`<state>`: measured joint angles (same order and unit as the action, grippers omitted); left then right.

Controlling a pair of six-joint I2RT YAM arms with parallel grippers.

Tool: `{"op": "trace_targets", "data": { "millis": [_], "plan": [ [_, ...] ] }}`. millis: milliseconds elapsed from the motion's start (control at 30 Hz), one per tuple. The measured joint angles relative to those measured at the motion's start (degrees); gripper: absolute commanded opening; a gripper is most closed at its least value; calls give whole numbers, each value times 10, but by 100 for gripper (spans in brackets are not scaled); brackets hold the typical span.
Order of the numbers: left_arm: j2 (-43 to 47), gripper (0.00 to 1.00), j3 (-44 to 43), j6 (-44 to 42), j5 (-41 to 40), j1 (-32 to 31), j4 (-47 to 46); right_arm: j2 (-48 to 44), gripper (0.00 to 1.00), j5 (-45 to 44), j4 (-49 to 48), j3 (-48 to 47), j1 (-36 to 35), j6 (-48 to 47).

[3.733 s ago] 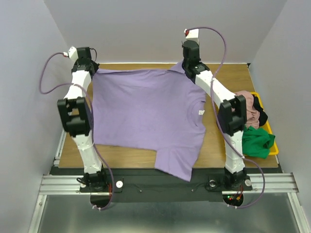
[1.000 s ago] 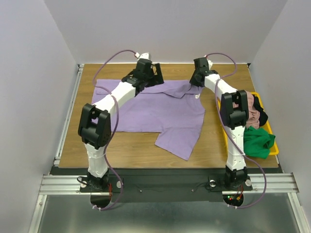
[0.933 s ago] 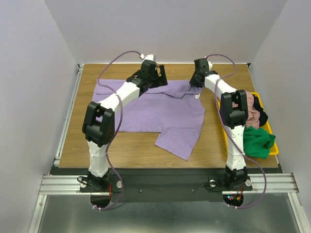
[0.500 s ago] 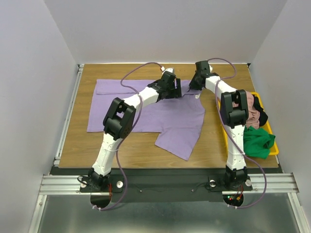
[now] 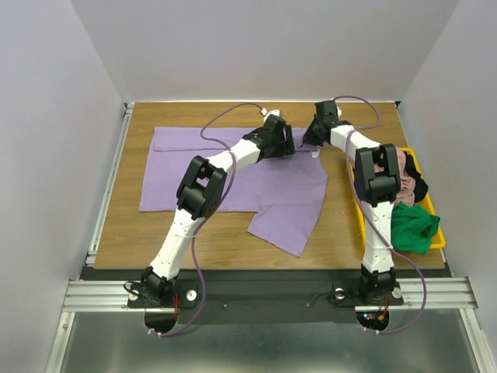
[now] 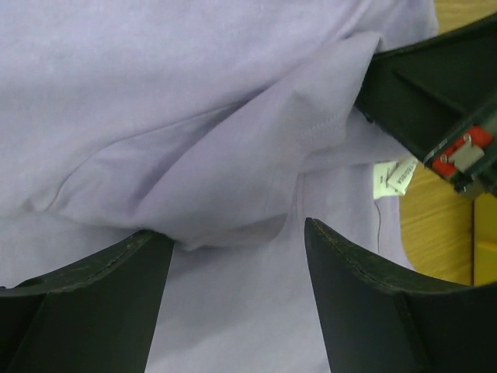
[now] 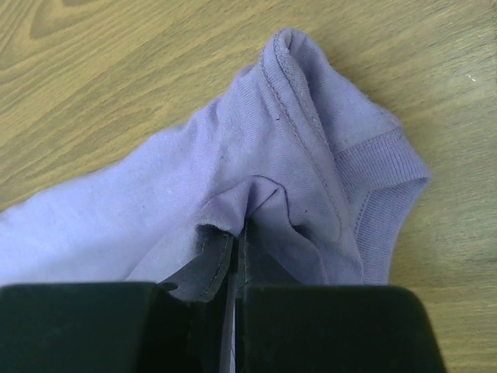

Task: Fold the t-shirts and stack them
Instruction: Fold the tshirt

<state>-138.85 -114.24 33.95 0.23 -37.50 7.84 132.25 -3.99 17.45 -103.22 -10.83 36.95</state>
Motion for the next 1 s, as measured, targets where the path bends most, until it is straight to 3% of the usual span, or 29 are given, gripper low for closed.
{"op": "trace_targets", "data": {
  "millis": [133,300,400,467,667,1000],
  "plan": [
    [-18,60,-23,7,1,0,-2,-4,1,2,-10,11,0,0],
    [-19,22,-24,13,7,0,-3,-10,1,2,-16,22,0,-1],
    [-19,5,-21,14,11,0,-5,-14,1,2,-17,28,0,-1],
    [-17,0,-14,15,14,0,-5,-20,1,1,-16,35,0,-3],
    [-4,0,6,8,39,0,5,-48,1,1,-9,70,0,-17],
    [75,0,54,-7,78,2,38,-195,1,17,11,215,0,-29]
  ]
}}
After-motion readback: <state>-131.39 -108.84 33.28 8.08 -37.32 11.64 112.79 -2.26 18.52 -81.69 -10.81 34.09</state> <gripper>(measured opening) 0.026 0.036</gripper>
